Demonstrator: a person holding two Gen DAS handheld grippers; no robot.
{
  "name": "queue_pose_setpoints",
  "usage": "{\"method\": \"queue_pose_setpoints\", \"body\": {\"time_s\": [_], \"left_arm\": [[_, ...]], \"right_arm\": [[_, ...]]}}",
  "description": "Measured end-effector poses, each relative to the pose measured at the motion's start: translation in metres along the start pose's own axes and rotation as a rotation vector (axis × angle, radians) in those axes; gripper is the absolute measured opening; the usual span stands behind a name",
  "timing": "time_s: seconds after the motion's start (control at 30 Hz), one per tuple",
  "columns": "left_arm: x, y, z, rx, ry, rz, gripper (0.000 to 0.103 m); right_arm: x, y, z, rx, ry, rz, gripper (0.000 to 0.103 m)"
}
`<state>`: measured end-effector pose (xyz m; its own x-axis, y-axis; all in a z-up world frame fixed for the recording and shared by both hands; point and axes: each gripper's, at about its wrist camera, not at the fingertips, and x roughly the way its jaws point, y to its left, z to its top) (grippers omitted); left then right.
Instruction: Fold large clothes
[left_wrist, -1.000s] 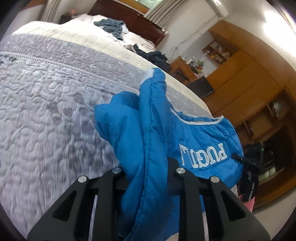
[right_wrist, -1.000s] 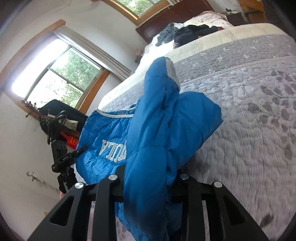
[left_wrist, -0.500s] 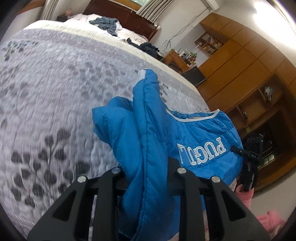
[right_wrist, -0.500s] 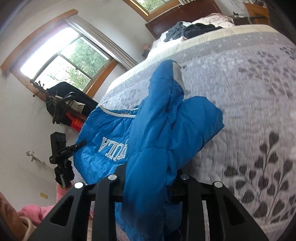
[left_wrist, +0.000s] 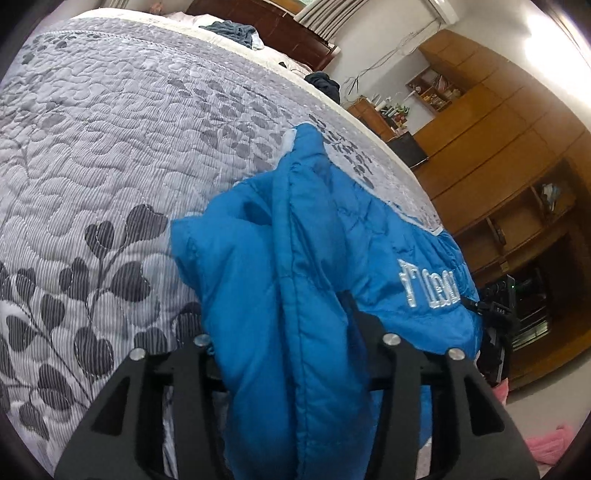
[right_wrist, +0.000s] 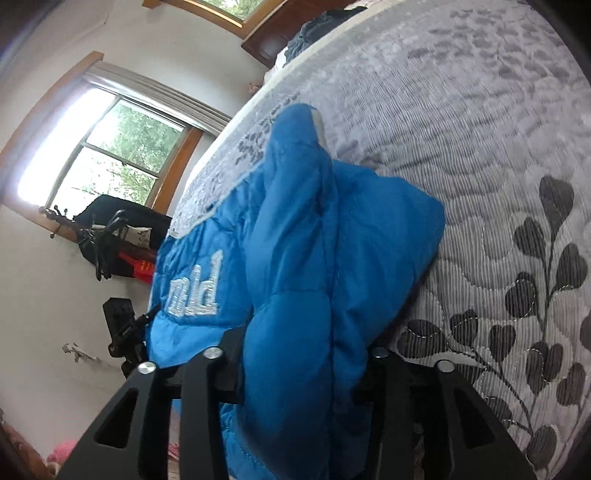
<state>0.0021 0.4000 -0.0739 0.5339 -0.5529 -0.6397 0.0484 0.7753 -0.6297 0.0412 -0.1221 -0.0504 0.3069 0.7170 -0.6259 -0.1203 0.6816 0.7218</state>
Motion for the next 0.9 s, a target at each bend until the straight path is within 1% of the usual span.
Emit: {"method": "queue_pose_setpoints", "body": {"time_s": [0.03,0.1,0.13,0.17,0.2,0.27,0.3,0.33,0.4,0.47,0.53,0.57,0.6,0.7,0.73,0.77,0.8,0.83,0.87,0.9], "left_arm": [[-0.001,-0.001,0.000,-0.006,0.004,0.000,0.055],[-0.006,-0.001,-0.001,-0.013,0.008,0.020,0.060],[-0.013,-0.002,0.000,-0.012,0.000,0.038,0.060],[-0.016,-0.003,0.001,-0.009,-0.006,0.046,0.060],[-0.025,-0.004,0.003,-0.005,-0.023,0.065,0.060],[-0.045,-0.008,0.011,0.012,-0.084,0.105,0.061],[-0.052,-0.011,0.014,0.019,-0.106,0.118,0.063],[-0.058,-0.015,0.020,0.036,-0.131,0.126,0.064],[-0.061,-0.030,0.033,0.083,-0.151,0.141,0.065],[-0.051,-0.045,0.045,0.132,-0.135,0.150,0.068],[-0.026,-0.058,0.058,0.181,-0.091,0.180,0.069],[-0.019,-0.060,0.060,0.188,-0.076,0.184,0.069],[-0.003,-0.063,0.065,0.199,-0.044,0.195,0.070],[0.022,-0.062,0.073,0.206,-0.006,0.238,0.070],[0.029,-0.061,0.076,0.201,0.005,0.245,0.068],[0.035,-0.060,0.078,0.195,0.018,0.251,0.066],[0.042,-0.058,0.082,0.180,0.035,0.253,0.053],[0.044,-0.058,0.085,0.167,0.040,0.248,0.044],[0.044,-0.057,0.089,0.156,0.035,0.249,0.040],[0.044,-0.058,0.091,0.152,0.028,0.248,0.030]], "right_arm": [[0.000,-0.002,-0.002,0.009,-0.001,-0.005,0.050],[-0.002,-0.003,-0.003,0.009,0.000,-0.020,0.061],[-0.008,-0.002,-0.004,0.004,-0.012,-0.042,0.063],[-0.013,-0.001,-0.005,-0.002,-0.020,-0.061,0.069],[-0.024,0.003,-0.004,-0.024,-0.044,-0.110,0.074],[-0.041,0.011,-0.003,-0.062,-0.091,-0.184,0.081],[-0.052,0.018,0.001,-0.087,-0.122,-0.231,0.083],[-0.059,0.025,0.006,-0.108,-0.141,-0.253,0.083],[-0.064,0.041,0.017,-0.149,-0.154,-0.260,0.085],[-0.060,0.053,0.030,-0.197,-0.141,-0.260,0.087],[-0.042,0.067,0.046,-0.235,-0.114,-0.283,0.088],[-0.033,0.070,0.053,-0.252,-0.098,-0.296,0.088],[-0.022,0.073,0.062,-0.267,-0.080,-0.319,0.088],[0.013,0.072,0.083,-0.273,-0.024,-0.365,0.088],[0.021,0.069,0.088,-0.270,-0.005,-0.363,0.086],[0.026,0.066,0.093,-0.267,0.010,-0.353,0.073],[0.030,0.063,0.093,-0.265,0.018,-0.344,0.050],[0.034,0.064,0.096,-0.259,0.027,-0.327,0.042],[0.034,0.065,0.098,-0.254,0.019,-0.322,0.031],[0.032,0.066,0.101,-0.251,0.010,-0.322,0.021]]}}
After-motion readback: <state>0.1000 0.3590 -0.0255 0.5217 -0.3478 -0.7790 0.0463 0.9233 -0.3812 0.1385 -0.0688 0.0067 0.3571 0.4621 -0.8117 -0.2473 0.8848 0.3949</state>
